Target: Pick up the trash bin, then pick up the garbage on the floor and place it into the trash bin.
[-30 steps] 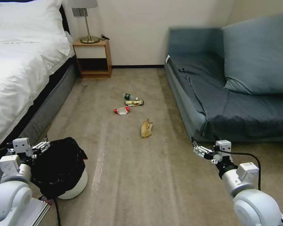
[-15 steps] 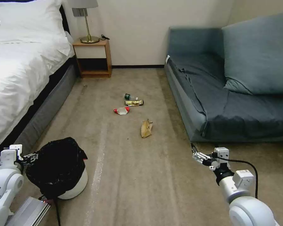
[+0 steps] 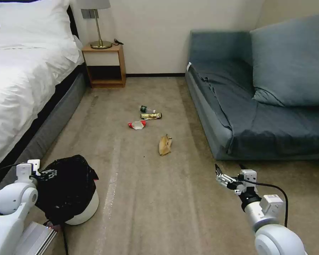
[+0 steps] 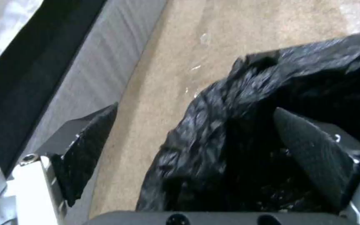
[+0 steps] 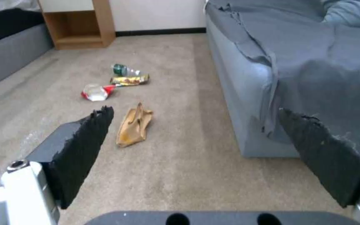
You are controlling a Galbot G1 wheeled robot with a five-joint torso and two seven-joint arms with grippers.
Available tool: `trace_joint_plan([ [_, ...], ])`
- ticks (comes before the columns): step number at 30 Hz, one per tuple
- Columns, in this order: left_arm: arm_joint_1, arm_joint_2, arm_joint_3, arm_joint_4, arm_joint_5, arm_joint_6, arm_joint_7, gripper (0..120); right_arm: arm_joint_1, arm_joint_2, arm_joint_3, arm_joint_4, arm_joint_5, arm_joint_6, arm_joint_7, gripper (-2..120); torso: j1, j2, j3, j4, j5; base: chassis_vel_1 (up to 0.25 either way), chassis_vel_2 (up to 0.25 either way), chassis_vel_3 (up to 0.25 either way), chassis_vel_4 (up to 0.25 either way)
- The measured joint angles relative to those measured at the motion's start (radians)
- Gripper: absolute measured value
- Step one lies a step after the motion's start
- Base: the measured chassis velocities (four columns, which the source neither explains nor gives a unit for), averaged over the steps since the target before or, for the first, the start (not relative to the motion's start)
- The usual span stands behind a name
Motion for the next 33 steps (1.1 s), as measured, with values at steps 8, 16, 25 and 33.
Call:
trace_joint_plan([
  [8, -0.026, -0.009, 0.034, 0.050, 0.035, -0.008, 0.019, 100, 0.011, 0.026, -0.002, -0.001, 0.000, -0.003, 0.000, 100, 0.000, 0.000, 0.000, 0.0001, 0.0000, 0.000, 0.000, 0.000, 0.000],
  [16, -0.035, -0.028, 0.061, 0.090, 0.080, -0.034, 0.045, 88, 0.008, 0.042, -0.005, -0.001, -0.005, -0.004, 0.001, 100, 0.000, 0.000, 0.000, 0.0001, -0.0001, 0.000, 0.000, 0.000, 0.000],
  [25, -0.077, -0.035, 0.079, 0.168, 0.105, -0.076, 0.046, 56, 0.009, 0.030, 0.015, 0.012, 0.012, -0.020, 0.006, 100, 0.000, 0.000, 0.000, 0.0002, 0.0005, 0.000, 0.000, 0.000, 0.000],
  [33, -0.066, -0.031, 0.062, 0.188, 0.103, -0.119, 0.059, 26, -0.004, 0.046, 0.007, 0.024, 0.008, -0.034, 0.006, 100, 0.000, 0.000, 0.000, 0.0002, 0.0000, 0.000, 0.000, 0.000, 0.000],
])
